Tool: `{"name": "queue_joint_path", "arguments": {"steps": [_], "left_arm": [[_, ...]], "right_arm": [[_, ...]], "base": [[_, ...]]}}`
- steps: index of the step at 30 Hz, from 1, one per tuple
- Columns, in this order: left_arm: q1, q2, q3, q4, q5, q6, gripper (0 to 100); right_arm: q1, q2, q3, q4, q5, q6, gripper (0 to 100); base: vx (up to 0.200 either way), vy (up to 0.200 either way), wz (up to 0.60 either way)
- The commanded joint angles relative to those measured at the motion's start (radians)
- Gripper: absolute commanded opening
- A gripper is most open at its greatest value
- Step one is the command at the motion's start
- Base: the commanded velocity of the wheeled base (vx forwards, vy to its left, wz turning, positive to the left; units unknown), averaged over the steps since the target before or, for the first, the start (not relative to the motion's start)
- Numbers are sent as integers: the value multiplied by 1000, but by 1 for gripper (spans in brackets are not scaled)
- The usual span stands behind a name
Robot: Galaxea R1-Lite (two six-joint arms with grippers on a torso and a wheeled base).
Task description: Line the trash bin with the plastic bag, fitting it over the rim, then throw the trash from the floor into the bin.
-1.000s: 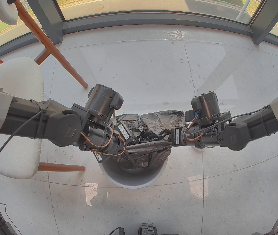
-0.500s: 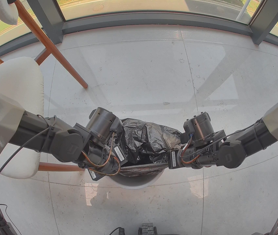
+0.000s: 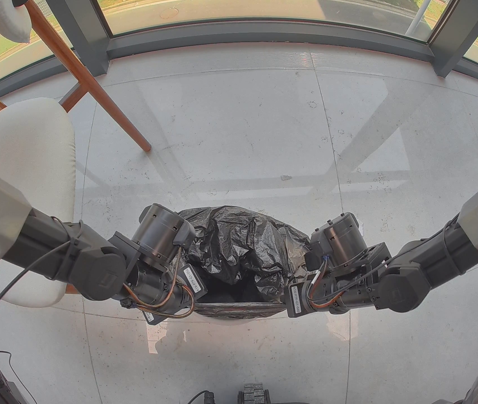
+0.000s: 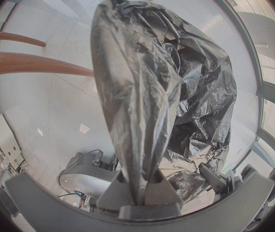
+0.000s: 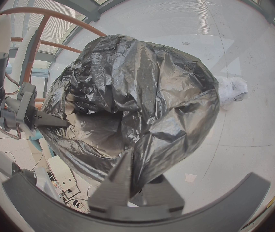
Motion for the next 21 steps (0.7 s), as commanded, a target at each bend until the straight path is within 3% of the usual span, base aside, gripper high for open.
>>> {"name": "queue_joint_path", "arguments": {"steps": [1,7,17,18,21], "left_arm": [[2,-61,34,1,0,2,0],[3,-56,99,-5,-2,-1,0],[5,1,165,-73,-3,2,0],[7,-1,179,-80,-3,10,100],[10,1,215,-88,-2,30,100]], "right_arm": [[19,-51,52,3,4,3,100],[41,-90,164,0,-7,21,100],[-14,-134,98,0,-8,24,100],[-25,-146,94,0,-10,27,100],[-70,-174,98,2,-10,26,100]], "base": [[0,0,0],[0,0,0],[0,0,0],[0,0,0],[0,0,0]]}}
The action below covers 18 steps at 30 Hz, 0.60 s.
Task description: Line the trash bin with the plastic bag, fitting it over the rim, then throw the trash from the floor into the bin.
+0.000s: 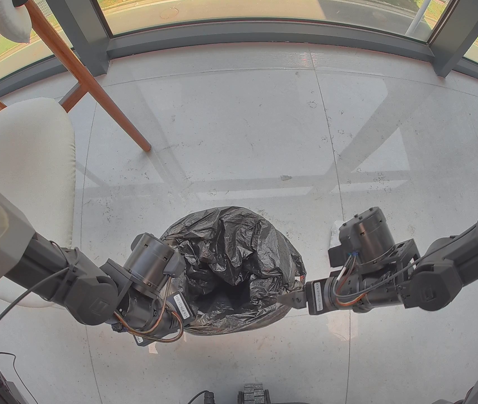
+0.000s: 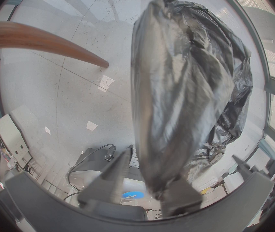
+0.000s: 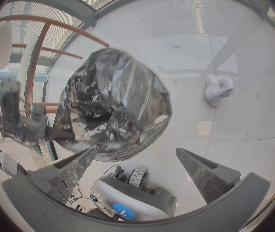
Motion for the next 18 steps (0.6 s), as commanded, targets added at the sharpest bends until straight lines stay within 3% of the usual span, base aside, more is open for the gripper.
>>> {"name": "queue_joint_path", "arguments": {"steps": [1,7,11,14,18], "left_arm": [[14,19,52,-8,5,26,100],[55,13,89,-71,48,51,100],[100,-20,84,-103,56,51,100],[106,-135,86,-116,40,48,100],[98,-227,92,-123,-20,49,100]], "right_arm": [[-63,-51,-6,1,-1,0,100],[-199,-56,-16,1,-4,-9,100],[-250,-51,-33,1,-18,-17,100],[-302,-39,-44,0,-56,-38,100],[-371,22,-47,-3,-58,-83,100]], "base": [[0,0,0],[0,0,0],[0,0,0],[0,0,0],[0,0,0]]}}
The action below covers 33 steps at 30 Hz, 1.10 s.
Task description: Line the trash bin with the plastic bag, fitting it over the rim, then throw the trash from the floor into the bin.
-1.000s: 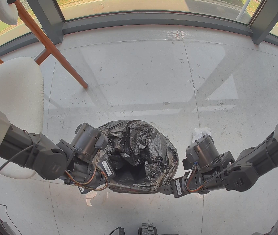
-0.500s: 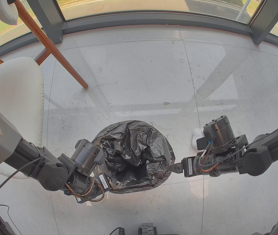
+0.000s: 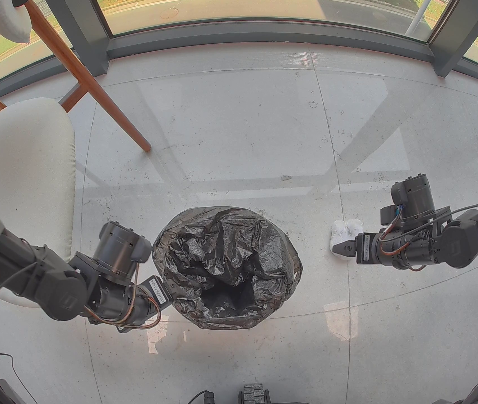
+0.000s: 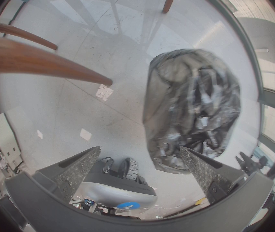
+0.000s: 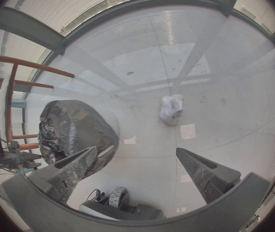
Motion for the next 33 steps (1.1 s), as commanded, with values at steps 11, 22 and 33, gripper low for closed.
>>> {"name": "queue_joint_path", "arguments": {"steps": [11,22,33], "left_arm": [[-35,-324,40,-15,-200,0,100],[-55,-330,151,-325,-189,-12,100],[-50,-383,134,-345,-186,-6,100]], "right_arm": [[-193,318,-61,-257,0,-60,100],[-247,526,-263,-328,13,-157,100],[-250,769,-582,-316,11,-161,100]], "base": [[0,0,0],[0,0,0],[0,0,0]]}}
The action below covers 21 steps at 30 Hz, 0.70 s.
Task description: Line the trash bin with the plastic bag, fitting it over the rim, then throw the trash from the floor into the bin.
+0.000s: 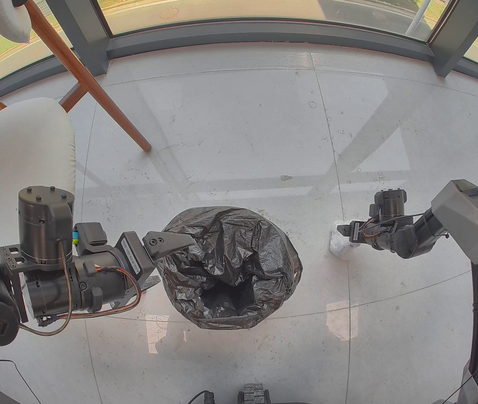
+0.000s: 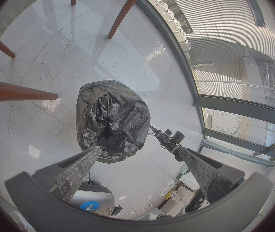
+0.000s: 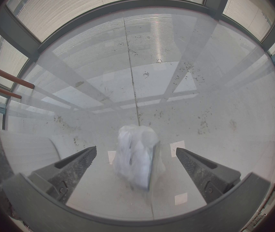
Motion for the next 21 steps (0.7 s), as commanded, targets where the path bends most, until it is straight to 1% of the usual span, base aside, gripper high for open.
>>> {"name": "queue_joint_path", "arguments": {"steps": [1,2,6,9,10,11,12,13,17,19,21], "left_arm": [[4,-38,-4,-16,3,5,100],[4,-38,-3,-24,3,5,100],[12,-38,5,-53,7,9,100],[47,-38,-4,-108,14,29,100],[70,-38,-6,-155,9,45,100],[76,-38,-9,-191,9,51,100],[76,-38,-9,-195,9,51,100],[78,-44,-9,-235,10,52,100],[78,-98,2,-252,10,54,100],[79,-122,-1,-254,12,57,100],[79,-147,-9,-255,12,78,100]], "right_arm": [[-5,185,-163,4,-1,-3,100],[-5,196,-172,6,0,-3,0],[-5,199,-172,4,0,-3,0],[-5,184,-162,-3,0,0,0],[-9,130,-137,1,2,4,0],[-12,70,-103,4,2,4,0],[-12,61,-99,4,2,4,0],[-12,-39,-37,4,9,6,0],[6,-313,107,8,74,8,0],[46,-461,171,31,104,8,0],[121,-626,217,104,134,11,0]], "base": [[0,0,0],[0,0,0],[0,0,0],[0,0,0],[0,0,0],[0,0,0],[0,0,0],[0,0,0],[0,0,0],[0,0,0],[0,0,0]]}}
